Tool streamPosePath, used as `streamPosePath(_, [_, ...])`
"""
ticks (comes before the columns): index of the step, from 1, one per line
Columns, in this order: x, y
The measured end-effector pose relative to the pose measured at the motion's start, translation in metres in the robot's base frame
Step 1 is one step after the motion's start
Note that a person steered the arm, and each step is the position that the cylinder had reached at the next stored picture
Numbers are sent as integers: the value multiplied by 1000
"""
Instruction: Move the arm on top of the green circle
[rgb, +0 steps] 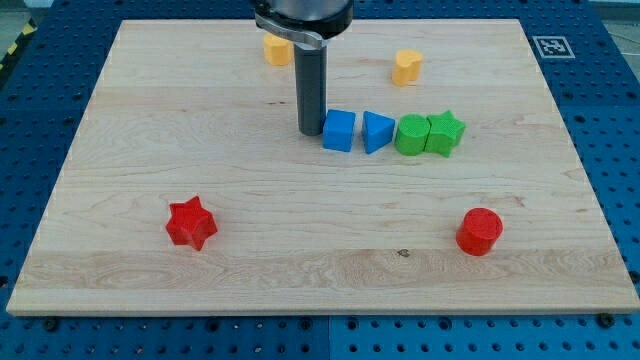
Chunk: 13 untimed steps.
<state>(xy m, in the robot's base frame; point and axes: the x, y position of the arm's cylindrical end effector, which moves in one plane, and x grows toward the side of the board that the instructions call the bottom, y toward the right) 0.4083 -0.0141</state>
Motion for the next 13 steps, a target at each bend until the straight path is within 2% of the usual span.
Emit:
streamPosePath(5, [0, -3])
streamPosePath(6, [-13, -28])
streamPosePath(8, [-62, -30])
streamPosePath(9, [-72, -16])
streamPosePath(11, [-72, 52])
streamPosePath(13, [-64, 80])
